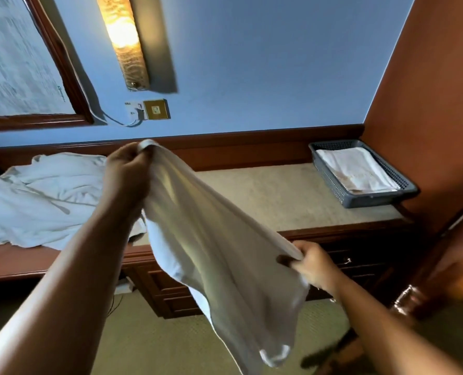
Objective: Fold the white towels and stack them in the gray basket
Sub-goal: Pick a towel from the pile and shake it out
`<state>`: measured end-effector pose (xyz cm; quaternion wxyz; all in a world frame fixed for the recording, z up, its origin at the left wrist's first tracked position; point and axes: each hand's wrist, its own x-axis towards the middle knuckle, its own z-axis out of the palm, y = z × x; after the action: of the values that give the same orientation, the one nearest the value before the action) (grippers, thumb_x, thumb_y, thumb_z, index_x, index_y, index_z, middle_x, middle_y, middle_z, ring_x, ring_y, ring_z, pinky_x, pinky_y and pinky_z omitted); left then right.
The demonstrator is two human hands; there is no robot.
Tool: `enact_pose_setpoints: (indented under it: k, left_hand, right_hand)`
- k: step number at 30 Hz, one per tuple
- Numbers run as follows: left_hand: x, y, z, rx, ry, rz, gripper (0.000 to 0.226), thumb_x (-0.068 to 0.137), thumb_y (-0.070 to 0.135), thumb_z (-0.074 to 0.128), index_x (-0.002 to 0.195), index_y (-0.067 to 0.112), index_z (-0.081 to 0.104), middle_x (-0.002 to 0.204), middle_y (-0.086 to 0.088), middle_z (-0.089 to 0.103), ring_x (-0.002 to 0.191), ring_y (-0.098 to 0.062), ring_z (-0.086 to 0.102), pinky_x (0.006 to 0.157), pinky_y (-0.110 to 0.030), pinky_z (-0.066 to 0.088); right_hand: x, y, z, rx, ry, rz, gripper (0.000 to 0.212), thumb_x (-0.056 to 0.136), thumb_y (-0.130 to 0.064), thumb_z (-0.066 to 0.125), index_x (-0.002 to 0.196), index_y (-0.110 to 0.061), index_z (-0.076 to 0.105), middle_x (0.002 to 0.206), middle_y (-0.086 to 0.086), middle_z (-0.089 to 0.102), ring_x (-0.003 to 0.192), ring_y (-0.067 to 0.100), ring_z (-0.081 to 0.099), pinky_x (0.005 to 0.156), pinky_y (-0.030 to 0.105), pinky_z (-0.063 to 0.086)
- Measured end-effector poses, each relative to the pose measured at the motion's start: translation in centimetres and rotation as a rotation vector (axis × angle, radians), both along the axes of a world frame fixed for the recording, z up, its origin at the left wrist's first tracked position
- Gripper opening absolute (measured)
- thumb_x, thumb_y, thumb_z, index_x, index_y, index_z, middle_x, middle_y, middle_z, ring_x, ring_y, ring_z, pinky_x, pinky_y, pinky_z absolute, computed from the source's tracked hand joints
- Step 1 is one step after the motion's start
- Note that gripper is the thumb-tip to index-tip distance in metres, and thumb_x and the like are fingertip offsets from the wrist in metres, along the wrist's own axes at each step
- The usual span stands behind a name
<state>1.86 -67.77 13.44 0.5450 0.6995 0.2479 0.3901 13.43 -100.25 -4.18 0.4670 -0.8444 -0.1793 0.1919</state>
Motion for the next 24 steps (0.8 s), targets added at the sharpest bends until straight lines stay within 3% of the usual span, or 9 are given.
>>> enact_pose_setpoints:
  k: [4,6,10,12,13,15,19,22,24]
  left_hand:
    - [-1.1,1.4,-2.5,0.129,0.205,0.048,0.025,0.097,0.035,0.065,0.075,0.023,0.065,0.068,-0.005,0.058,0.064,-0.021,0.052,0.064,-0.036,0.042]
    - [-1.3,-0.7,-3.8,0.242,0.389,-0.163,0.013,0.090,0.034,0.074,0.089,0.024,0.065,0.062,-0.001,0.062,0.054,-0.019,0.055,0.060,-0.033,0.044]
    - [-1.8,-7.7,-5.1,0.500,0.546,-0.662,0.054,0.080,0.038,0.083,0.126,0.045,0.054,0.055,0.008,0.058,0.048,0.006,0.052,0.053,-0.011,0.038]
    - [-1.6,-9.6,-5.7,0.536,0.454,-0.769,0.024,0.089,0.033,0.076,0.110,0.034,0.066,0.057,0.014,0.059,0.050,0.008,0.050,0.052,-0.011,0.036]
    - [-1.4,-9.7,-5.8,0.527,0.401,-0.745,0.004,0.093,0.031,0.072,0.096,0.029,0.070,0.058,0.016,0.059,0.052,0.007,0.048,0.052,-0.014,0.036]
    - [-0.8,-8.2,-5.8,0.516,0.330,-0.649,0.017,0.097,0.029,0.066,0.082,0.023,0.069,0.059,0.015,0.055,0.053,0.004,0.046,0.050,-0.021,0.034]
    - [0.1,-5.2,-3.9,0.450,0.209,-0.438,0.018,0.088,0.041,0.059,0.083,0.027,0.069,0.073,-0.007,0.068,0.065,-0.007,0.055,0.056,-0.031,0.042]
    - [0.3,-3.2,-2.5,0.272,0.122,-0.243,0.016,0.091,0.029,0.061,0.080,0.030,0.072,0.078,-0.002,0.067,0.071,-0.013,0.056,0.066,-0.032,0.044]
    - [0.0,-1.4,-1.7,0.192,0.116,-0.096,0.024,0.093,0.029,0.059,0.077,0.040,0.072,0.076,0.003,0.065,0.073,-0.017,0.057,0.069,-0.034,0.046]
  right_hand:
    - [0.4,-1.6,1.4,0.080,-0.093,-0.106,0.020,0.080,-0.023,0.083,0.068,-0.027,0.069,0.064,-0.010,0.068,0.062,0.003,0.060,0.063,0.031,0.048]
    - [0.1,-0.3,4.2,0.156,-0.239,-0.061,0.015,0.081,-0.029,0.082,0.074,-0.022,0.071,0.072,-0.008,0.070,0.066,-0.002,0.060,0.064,0.029,0.048]
    - [-2.5,3.6,11.1,0.249,-0.456,0.212,0.005,0.086,-0.028,0.078,0.090,-0.025,0.077,0.085,-0.010,0.074,0.079,0.006,0.067,0.068,0.027,0.051]
    - [-3.8,4.8,13.3,0.312,-0.471,0.339,0.005,0.088,-0.022,0.075,0.093,-0.023,0.077,0.091,-0.010,0.075,0.082,0.010,0.070,0.069,0.022,0.051]
    - [-4.0,5.0,13.9,0.347,-0.470,0.350,0.007,0.088,-0.020,0.076,0.092,-0.025,0.077,0.091,-0.011,0.076,0.083,0.008,0.070,0.070,0.018,0.050]
    - [-3.8,5.0,13.7,0.361,-0.429,0.308,0.012,0.086,-0.023,0.078,0.094,-0.031,0.074,0.089,-0.011,0.075,0.084,0.005,0.070,0.072,0.018,0.050]
    - [-2.3,3.4,10.1,0.097,-0.145,0.333,0.019,0.076,-0.043,0.079,0.088,-0.031,0.072,0.087,-0.005,0.075,0.082,0.011,0.070,0.075,0.035,0.054]
    - [-1.3,1.3,5.6,-0.153,-0.105,0.327,0.024,0.076,-0.045,0.079,0.092,-0.027,0.074,0.089,-0.004,0.076,0.085,0.014,0.072,0.079,0.038,0.055]
    - [-0.6,-0.6,2.6,-0.216,-0.090,0.199,0.024,0.077,-0.042,0.081,0.086,-0.020,0.076,0.077,-0.003,0.074,0.072,0.016,0.070,0.069,0.034,0.051]
